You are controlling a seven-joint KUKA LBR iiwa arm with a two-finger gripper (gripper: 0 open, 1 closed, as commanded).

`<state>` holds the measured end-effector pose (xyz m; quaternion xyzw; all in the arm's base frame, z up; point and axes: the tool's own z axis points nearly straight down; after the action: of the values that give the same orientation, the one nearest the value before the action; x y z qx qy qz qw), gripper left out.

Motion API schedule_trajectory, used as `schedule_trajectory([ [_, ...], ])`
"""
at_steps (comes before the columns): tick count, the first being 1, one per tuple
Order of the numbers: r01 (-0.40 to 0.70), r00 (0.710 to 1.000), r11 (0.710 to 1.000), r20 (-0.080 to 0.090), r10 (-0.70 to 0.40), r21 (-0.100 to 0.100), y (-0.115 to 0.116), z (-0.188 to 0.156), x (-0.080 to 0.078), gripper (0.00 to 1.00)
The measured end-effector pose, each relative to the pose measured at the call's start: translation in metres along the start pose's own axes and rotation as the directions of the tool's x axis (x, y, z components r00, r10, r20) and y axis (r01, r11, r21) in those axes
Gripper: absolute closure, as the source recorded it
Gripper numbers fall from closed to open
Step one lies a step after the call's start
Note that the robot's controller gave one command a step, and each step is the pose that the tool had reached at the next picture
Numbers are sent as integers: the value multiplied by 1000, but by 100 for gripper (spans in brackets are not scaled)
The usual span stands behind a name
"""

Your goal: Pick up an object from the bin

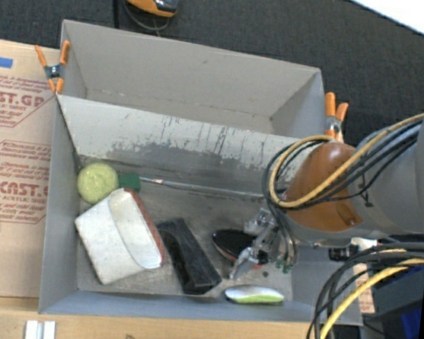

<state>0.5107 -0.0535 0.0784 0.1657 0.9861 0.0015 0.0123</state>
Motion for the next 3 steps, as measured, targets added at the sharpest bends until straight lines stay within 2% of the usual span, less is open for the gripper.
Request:
schedule_trajectory([
  [2, 0, 1000, 1000, -6, 0, 2, 0, -2, 1, 100],
  [3, 1, 1000, 1000, -26, -1, 7, -1, -15, 5, 100],
])
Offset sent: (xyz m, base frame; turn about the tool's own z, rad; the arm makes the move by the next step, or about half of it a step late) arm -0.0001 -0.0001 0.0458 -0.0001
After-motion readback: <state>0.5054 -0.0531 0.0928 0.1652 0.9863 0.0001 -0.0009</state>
